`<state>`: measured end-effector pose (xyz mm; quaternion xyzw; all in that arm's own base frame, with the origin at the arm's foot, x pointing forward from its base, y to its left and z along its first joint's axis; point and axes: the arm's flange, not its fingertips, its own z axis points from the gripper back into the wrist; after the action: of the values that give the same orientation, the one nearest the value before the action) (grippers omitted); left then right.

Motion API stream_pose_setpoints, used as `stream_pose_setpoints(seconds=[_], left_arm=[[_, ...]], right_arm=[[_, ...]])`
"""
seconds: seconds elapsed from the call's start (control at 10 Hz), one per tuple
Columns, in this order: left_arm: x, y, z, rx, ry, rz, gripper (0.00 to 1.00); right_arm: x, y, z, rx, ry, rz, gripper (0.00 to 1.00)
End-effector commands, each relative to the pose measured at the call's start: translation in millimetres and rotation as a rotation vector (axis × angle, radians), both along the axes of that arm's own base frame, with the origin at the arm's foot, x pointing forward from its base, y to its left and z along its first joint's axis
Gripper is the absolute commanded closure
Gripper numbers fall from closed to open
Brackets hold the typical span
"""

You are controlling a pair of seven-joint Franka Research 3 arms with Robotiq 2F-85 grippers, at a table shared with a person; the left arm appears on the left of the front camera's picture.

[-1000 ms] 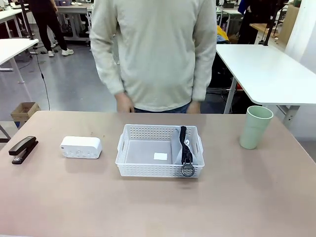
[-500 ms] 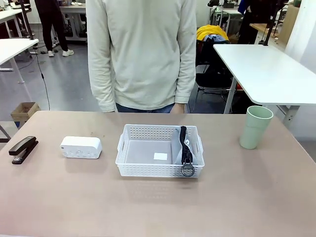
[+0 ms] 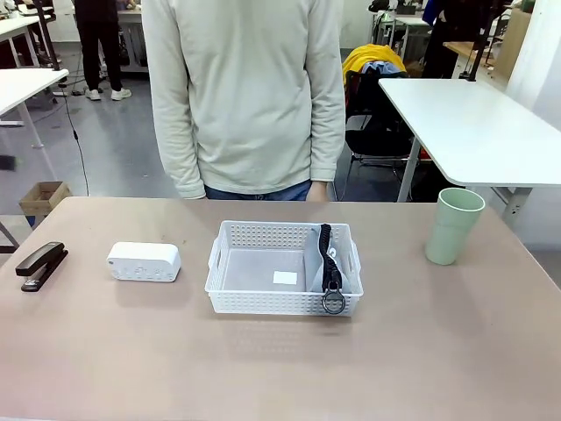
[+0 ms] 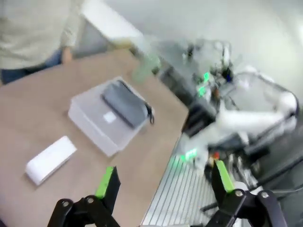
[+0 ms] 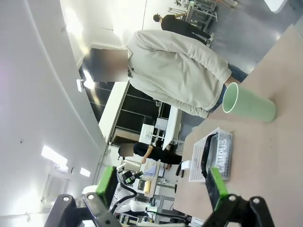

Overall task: Efficiently arrange items inside the basket to fit them all.
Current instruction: Pick up the Digital clock and place it inside the Organizing basket.

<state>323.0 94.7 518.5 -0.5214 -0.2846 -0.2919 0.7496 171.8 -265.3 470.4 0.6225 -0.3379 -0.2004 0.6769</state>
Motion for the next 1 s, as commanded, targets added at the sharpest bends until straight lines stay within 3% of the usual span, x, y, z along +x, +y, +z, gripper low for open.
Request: stream_pose_setpoints(seconds=[0.0,0.1,0.2,0.3,0.5,0.6,0.8,0.9], left_arm=[[-9.8,-14.5,-20.9,0.096,-0.225,-0.204,0.00],[-10.5,-34.5,-35.0,0.127,-0.236,-0.269,0.00],[1.4,-53.5,-47.2,0.111,-0.086,0.001,0.00],[-3.5,-36.0,-18.0,0.129,-0.153,-0.236,0.00],[-3.5,-36.0,-18.0,0.129,-0.153,-0.236,0.00],[-2.6,-43.3,-32.9,0.143,-0.154,-0.204,0.00],[61.3,-73.5,-41.9,0.318,0.018,-0.087,0.00],[86.3,-90.0,-44.1,0.370,0.074,-0.085,0.00]], right_arm=[[2.7,-1.2,1.7,-0.002,-0.038,-0.009,0.00],[2.7,-1.2,1.7,-0.002,-0.038,-0.009,0.00],[2.7,-1.2,1.7,-0.002,-0.038,-0.009,0.00],[2.7,-1.2,1.7,-0.002,-0.038,-0.009,0.00],[2.7,-1.2,1.7,-0.002,-0.038,-0.009,0.00],[2.7,-1.2,1.7,-0.002,-0.038,-0.009,0.00],[2.7,-1.2,1.7,-0.002,-0.038,-0.009,0.00],[2.7,-1.2,1.7,-0.002,-0.038,-0.009,0.00]])
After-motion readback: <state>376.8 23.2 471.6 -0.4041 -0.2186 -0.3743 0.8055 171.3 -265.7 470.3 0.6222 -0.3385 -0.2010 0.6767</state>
